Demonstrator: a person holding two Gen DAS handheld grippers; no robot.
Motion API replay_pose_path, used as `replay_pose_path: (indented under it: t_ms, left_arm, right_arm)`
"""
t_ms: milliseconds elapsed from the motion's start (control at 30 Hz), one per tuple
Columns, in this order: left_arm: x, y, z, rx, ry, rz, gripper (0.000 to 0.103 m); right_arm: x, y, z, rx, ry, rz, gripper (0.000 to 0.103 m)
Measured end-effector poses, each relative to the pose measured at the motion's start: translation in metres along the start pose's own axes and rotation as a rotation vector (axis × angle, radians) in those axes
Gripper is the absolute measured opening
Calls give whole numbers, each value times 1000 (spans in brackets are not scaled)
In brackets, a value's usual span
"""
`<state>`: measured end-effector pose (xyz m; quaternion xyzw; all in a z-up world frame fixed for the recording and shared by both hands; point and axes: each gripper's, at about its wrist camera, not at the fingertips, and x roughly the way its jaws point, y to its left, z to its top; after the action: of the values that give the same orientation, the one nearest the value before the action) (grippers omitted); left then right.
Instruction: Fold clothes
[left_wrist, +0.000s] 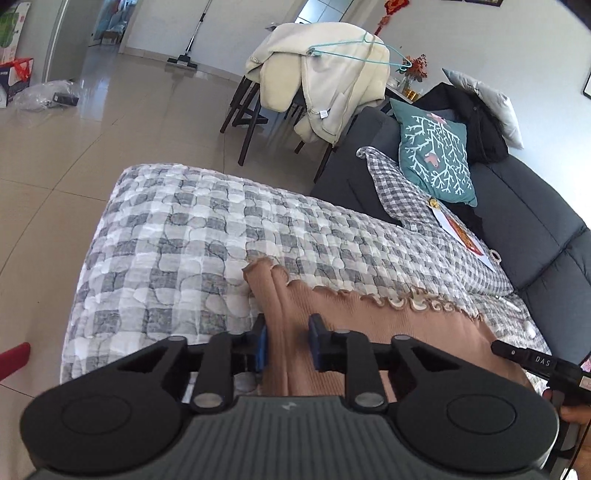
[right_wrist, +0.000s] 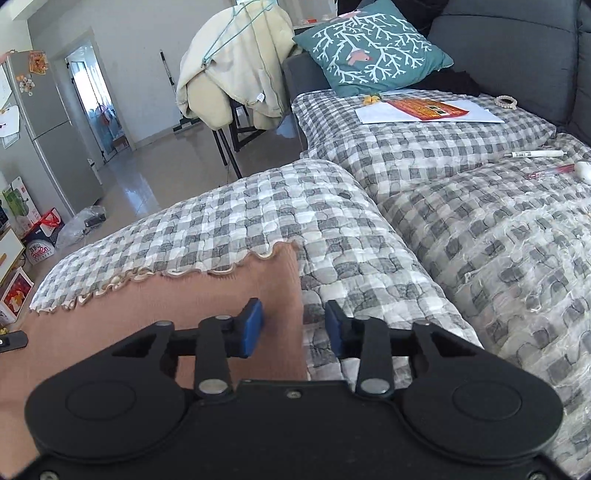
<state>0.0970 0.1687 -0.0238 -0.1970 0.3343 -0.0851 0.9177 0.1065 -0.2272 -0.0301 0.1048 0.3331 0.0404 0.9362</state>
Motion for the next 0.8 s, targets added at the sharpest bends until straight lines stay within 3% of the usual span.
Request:
replay_pose_path:
  t_ms: [133, 267, 400, 467, 500, 533, 567, 600, 633, 667, 800]
  left_arm:
    - [-18, -10, 1, 56, -146, 10, 8]
    - [-25, -19, 1, 108, -207, 31, 8]
    - [-5, -17, -1, 97, -91, 97, 9]
    - [2, -13, -3, 84, -46, 105, 15]
    - [3, -12, -2, 75, -42, 102, 20]
    - [4, -10, -2, 66, -38, 98, 21]
    - [4, -9, -2, 60, -37, 94, 21]
    - [3, -8, -2, 60, -42, 92, 21]
    - [3, -8, -2, 60, -46, 89, 17]
    - [2, -8, -2, 62, -57, 86, 8]
    - [-13, -15, -2, 68, -164, 127, 8]
  right_arm:
    - [-11, 5, 6, 2, -98, -34, 5]
    - [-25, -1, 16, 33, -236, -43, 3]
    - [-11, -10, 22, 73, -101, -19, 5]
    - [1, -14, 20, 110, -9, 35, 18]
    - [4, -14, 19, 118, 24, 41, 39]
    - [9, -12, 16, 115, 46, 26, 45]
    - [11, -9, 14, 94, 45, 22, 43]
    - [11, -5, 13, 68, 41, 25, 32]
    - [12, -1, 12, 47, 31, 30, 12]
    - [10, 2, 12, 32, 16, 21, 9]
    - [-2, 19, 12, -33, -95, -22, 8]
